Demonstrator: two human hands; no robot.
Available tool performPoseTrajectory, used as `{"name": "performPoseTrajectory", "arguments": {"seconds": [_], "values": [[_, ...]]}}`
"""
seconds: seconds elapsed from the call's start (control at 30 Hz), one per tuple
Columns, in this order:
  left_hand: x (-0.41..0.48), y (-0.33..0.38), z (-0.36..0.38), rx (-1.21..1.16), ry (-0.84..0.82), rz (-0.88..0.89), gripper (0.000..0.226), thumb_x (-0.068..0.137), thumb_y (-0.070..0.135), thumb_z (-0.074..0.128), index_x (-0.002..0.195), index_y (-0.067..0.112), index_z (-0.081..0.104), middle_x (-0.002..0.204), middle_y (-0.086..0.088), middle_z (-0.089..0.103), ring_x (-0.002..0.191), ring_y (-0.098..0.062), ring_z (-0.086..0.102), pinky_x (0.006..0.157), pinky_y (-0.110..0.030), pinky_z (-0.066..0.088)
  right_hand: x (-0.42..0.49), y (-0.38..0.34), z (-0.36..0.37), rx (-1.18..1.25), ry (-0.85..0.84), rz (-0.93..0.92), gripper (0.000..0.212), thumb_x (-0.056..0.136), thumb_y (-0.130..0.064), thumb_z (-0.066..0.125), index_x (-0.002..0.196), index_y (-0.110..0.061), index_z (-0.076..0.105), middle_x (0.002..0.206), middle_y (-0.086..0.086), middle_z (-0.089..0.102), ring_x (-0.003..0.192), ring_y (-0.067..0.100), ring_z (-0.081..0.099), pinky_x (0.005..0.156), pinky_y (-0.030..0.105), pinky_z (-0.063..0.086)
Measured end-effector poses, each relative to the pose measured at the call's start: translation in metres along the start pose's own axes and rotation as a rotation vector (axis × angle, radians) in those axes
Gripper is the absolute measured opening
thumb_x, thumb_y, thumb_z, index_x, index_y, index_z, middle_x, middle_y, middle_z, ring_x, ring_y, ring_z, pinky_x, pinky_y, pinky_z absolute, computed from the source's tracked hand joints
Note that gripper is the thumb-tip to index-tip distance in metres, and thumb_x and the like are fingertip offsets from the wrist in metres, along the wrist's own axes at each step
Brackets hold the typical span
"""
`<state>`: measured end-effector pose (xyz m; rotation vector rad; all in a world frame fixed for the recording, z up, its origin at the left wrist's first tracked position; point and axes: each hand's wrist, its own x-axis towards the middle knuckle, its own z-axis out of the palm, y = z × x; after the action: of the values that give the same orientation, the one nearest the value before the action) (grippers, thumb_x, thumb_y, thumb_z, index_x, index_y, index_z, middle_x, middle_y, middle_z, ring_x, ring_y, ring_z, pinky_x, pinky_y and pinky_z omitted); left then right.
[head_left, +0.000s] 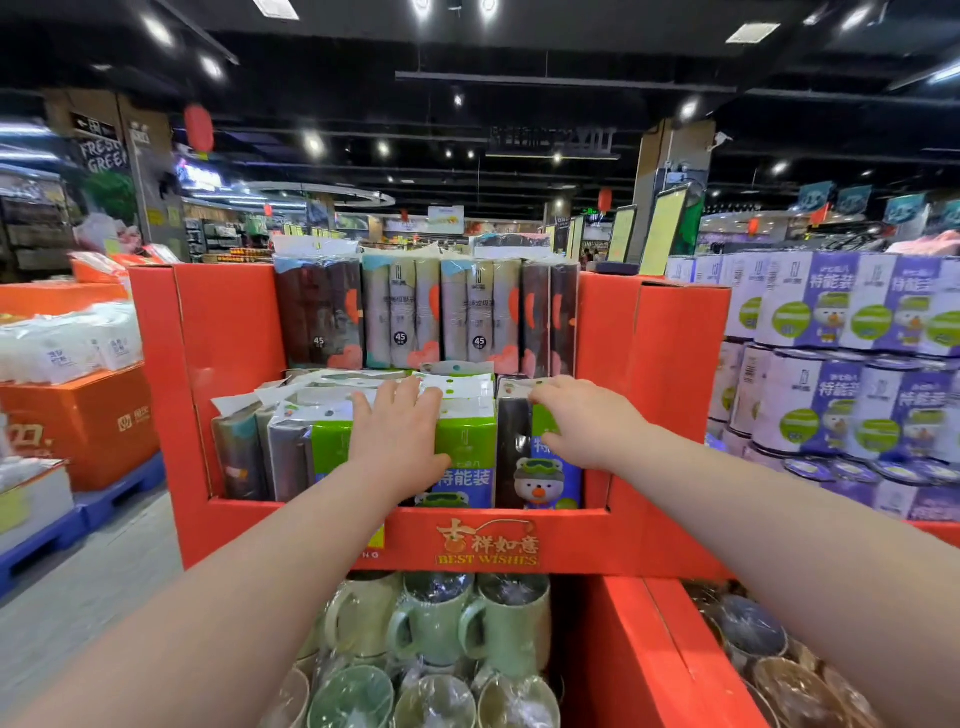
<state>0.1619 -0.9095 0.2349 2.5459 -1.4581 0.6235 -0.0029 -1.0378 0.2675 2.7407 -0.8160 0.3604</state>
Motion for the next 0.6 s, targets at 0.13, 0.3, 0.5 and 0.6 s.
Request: {"name": "performPoseTrajectory", "arguments": {"seconds": [0.13, 0.3, 0.5, 0.6], "values": [[-0.026, 0.015, -0.007, -0.022, 0.025, 0.000, 0.070, 0.087, 0.047, 0.057, 0.145, 0.021, 0.026, 0.157, -0.007, 0.015, 0.145, -0.028, 0.012, 0.115, -0.050, 0.019, -0.033, -0.011, -0.004, -0.024, 0.003, -0.064, 0.041, 0.089, -0.027, 0.055, 0.128, -0.017, 0.051, 0.127, 0.007, 0.052, 0.119, 0.030, 0.051, 0.093, 0.039, 0.046], [-0.076, 0.023, -0.006, -0.012, -0.015, -0.007, 0.060, 0.089, 0.047, 0.051, 0.140, 0.020, 0.034, 0.146, -0.003, 0.034, 0.135, -0.025, 0.032, 0.107, -0.043, 0.031, -0.071, -0.029, 0.003, -0.011, -0.027, -0.120, 0.032, 0.090, -0.032, 0.053, 0.119, -0.017, 0.054, 0.121, 0.007, 0.055, 0.117, 0.030, 0.052, 0.091, 0.037, 0.043], [-0.147, 0.023, 0.007, -0.048, -0.187, -0.084, 0.051, 0.092, 0.045, 0.049, 0.134, 0.018, 0.041, 0.134, -0.004, 0.049, 0.125, -0.026, 0.046, 0.098, -0.039, 0.041, -0.108, -0.061, 0.022, 0.032, -0.116, -0.212, 0.039, 0.089, -0.034, 0.055, 0.123, -0.017, 0.052, 0.125, 0.009, 0.054, 0.120, 0.030, 0.050, 0.097, 0.041, 0.041], [-0.182, 0.021, 0.014, -0.052, -0.242, -0.143, 0.050, 0.091, 0.045, 0.050, 0.133, 0.019, 0.041, 0.133, -0.003, 0.049, 0.125, -0.025, 0.046, 0.098, -0.041, 0.043, -0.123, -0.082, 0.034, 0.061, -0.160, -0.269, 0.041, 0.089, -0.034, 0.056, 0.127, -0.019, 0.051, 0.130, 0.008, 0.053, 0.123, 0.030, 0.049, 0.098, 0.041, 0.041]]}}
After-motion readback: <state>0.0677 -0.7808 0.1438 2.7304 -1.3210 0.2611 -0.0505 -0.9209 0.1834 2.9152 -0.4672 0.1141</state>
